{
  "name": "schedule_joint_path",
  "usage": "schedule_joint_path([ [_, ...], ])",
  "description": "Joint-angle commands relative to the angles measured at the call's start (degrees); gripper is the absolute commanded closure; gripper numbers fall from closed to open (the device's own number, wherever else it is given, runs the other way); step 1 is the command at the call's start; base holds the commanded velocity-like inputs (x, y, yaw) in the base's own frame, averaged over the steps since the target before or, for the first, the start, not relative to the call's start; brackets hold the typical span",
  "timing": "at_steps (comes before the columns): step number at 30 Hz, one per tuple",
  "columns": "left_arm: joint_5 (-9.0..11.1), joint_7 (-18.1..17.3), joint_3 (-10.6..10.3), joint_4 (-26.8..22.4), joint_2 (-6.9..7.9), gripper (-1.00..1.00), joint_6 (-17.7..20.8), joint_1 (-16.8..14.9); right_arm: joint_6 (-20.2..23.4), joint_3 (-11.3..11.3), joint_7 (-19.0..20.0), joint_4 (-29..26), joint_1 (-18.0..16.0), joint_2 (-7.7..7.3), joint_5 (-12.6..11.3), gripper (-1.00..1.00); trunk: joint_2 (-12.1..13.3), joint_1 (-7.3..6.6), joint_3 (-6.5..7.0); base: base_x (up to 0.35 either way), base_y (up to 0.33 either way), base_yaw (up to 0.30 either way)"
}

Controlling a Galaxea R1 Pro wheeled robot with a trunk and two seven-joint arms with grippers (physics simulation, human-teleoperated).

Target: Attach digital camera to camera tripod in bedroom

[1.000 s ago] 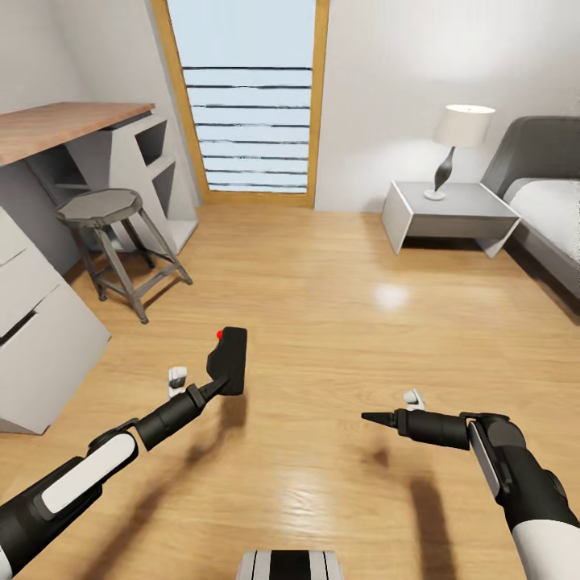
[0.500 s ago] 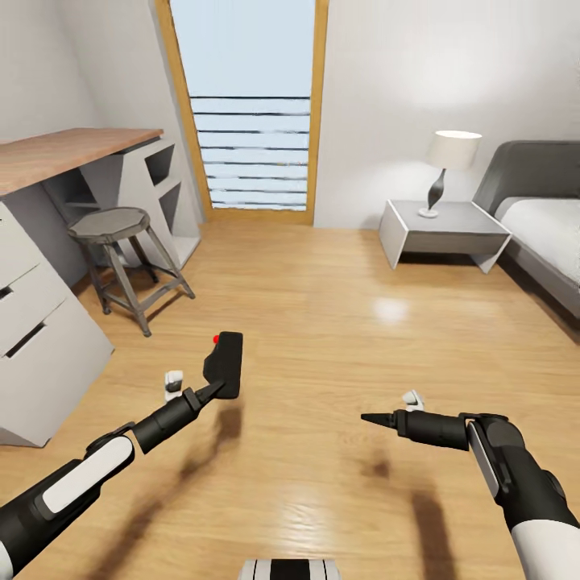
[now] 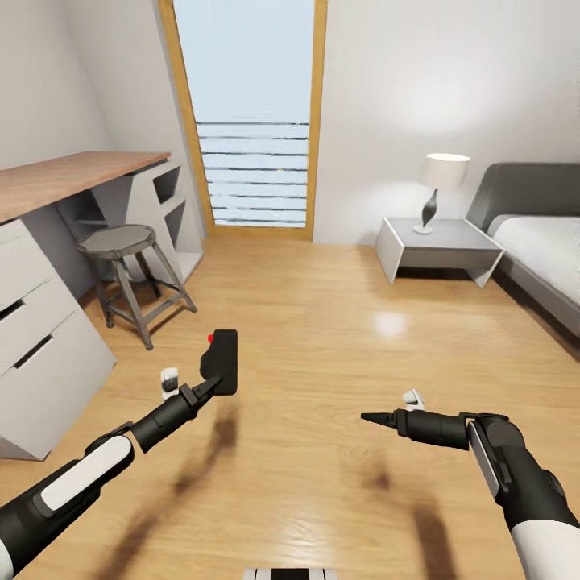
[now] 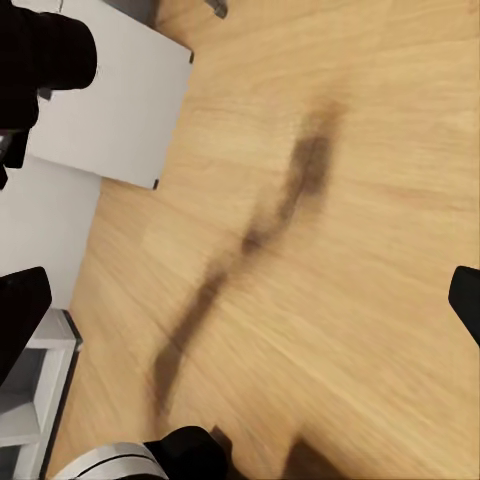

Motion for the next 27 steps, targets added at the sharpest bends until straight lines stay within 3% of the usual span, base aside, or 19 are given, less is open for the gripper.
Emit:
schedule_joint_path([
  [1, 0.75, -0.28, -0.15, 0.02, 0.05, 1.00, 0.30, -0.07, 0.46, -0.06, 0.13, -0.01, -0.03, 0.00, -0.07, -1.00, 0.00, -0.03, 0.18, 0.000, 0.000, 0.000],
  [27, 1.59, -0.29, -0.15, 0.13, 0.14, 1.00, 0.23, -0.07, 0.48, 0.18, 0.00, -0.06, -0.03, 0.00, 0.08, -1.00, 0.34, -0.70, 5.94, 0.000, 0.000, 0.000],
])
